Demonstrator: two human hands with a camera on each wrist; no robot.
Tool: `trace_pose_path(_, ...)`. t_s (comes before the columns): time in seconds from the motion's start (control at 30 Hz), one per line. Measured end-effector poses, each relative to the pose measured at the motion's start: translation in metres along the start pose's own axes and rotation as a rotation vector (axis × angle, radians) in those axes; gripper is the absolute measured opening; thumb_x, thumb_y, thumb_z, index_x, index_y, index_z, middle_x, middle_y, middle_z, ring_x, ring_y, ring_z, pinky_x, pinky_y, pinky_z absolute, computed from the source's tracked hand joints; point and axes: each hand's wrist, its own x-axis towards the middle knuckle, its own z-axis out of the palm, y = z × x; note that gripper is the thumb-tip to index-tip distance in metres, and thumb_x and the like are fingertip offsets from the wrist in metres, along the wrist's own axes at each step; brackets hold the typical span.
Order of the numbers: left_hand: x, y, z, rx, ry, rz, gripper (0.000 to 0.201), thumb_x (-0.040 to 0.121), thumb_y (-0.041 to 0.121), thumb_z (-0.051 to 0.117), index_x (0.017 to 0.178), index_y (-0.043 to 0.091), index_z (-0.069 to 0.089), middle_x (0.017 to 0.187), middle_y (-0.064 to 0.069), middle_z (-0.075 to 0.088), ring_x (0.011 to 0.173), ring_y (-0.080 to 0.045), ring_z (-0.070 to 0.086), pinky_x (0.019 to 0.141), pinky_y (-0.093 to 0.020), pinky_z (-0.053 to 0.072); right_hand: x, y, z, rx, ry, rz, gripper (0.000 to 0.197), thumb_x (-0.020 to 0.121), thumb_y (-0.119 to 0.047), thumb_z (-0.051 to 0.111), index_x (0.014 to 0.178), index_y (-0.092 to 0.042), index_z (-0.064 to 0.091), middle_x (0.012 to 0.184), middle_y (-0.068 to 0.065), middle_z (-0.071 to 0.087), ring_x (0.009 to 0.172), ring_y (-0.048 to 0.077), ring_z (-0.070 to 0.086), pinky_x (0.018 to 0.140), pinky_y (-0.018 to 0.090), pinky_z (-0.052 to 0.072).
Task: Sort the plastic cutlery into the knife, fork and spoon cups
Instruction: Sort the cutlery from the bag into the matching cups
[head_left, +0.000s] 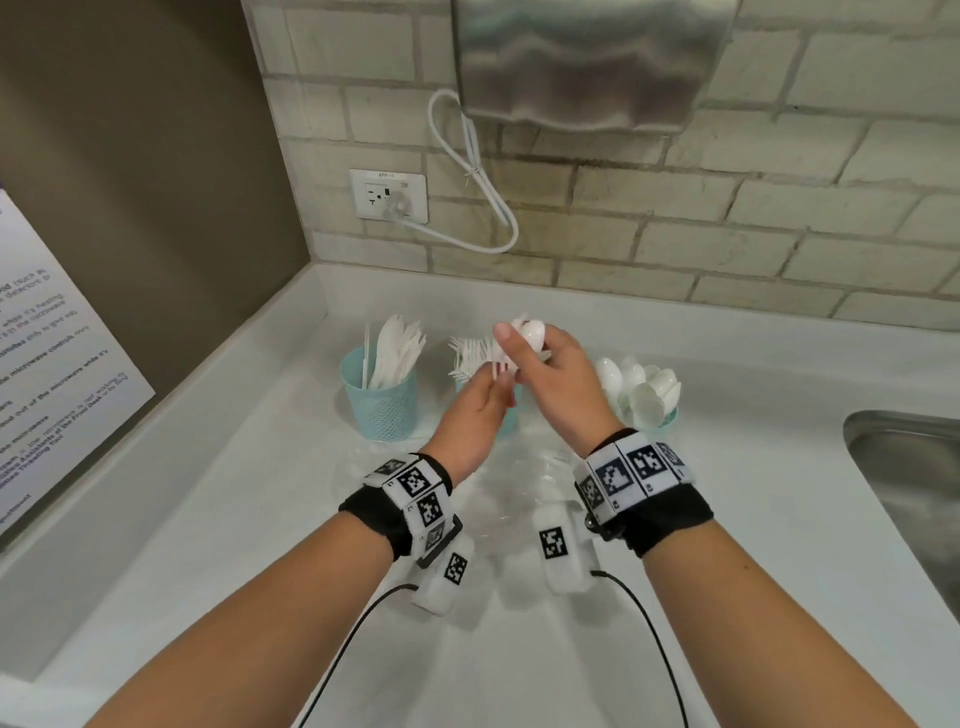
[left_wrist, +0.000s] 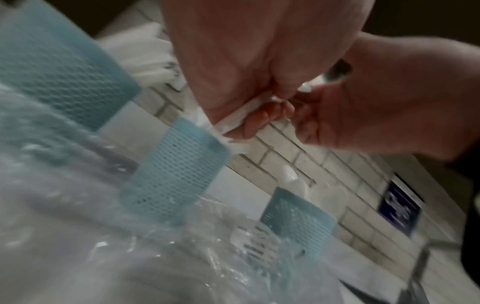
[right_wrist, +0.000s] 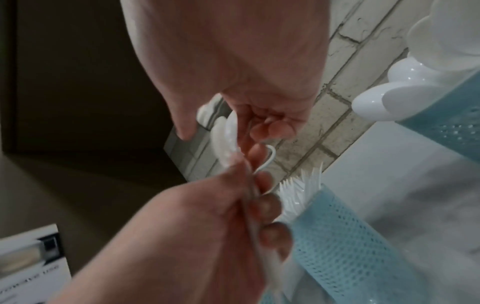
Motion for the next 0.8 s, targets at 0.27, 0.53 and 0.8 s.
trace_pose_path(0.27,0.024,0.000,0.067,0.494,-0.206,0.117,0.025,0.095,0.031,0.047,0.110,0.011,0.054,0.106,-0.010,0.052,0.100,-0.023,0.049,0.091,-0.041,0.044,0.005,0.006,-0.068,-0.059,0.179,0.065,0.016,0.095,-0.021,0.052,0.110,-0.016,0.049,0.086,-0.007,0.050,0.077,0.010,0.052,0.065,0.017,0.047)
trace_pose_path(0.53,0.023,-0.006,0.085,0.929,-0.176,0.215,0.032,0.087,0.044,0.057,0.114,0.026,0.056,0.121,0.000,0.042,0.119,-0.019,0.036,0.097,-0.033,0.030,0.010,0.027,-0.125,0.011,0.476,0.050,0.011,0.096,-0.018,0.046,0.106,-0.017,0.041,0.098,0.015,0.052,0.065,0.016,0.052,0.053,0.018,0.049)
trace_pose_path(0.8,0.023,-0.007,0.094,0.885,-0.067,0.237,0.028,0.086,0.045,0.058,0.105,0.026,0.062,0.118,0.002,0.047,0.115,-0.017,0.043,0.096,-0.033,0.037,-0.009,0.059,-0.104,-0.619,0.226,0.218,0.034,0.099,-0.034,0.034,0.119,-0.019,0.057,0.119,0.005,0.051,0.116,0.028,0.038,0.094,0.036,0.027)
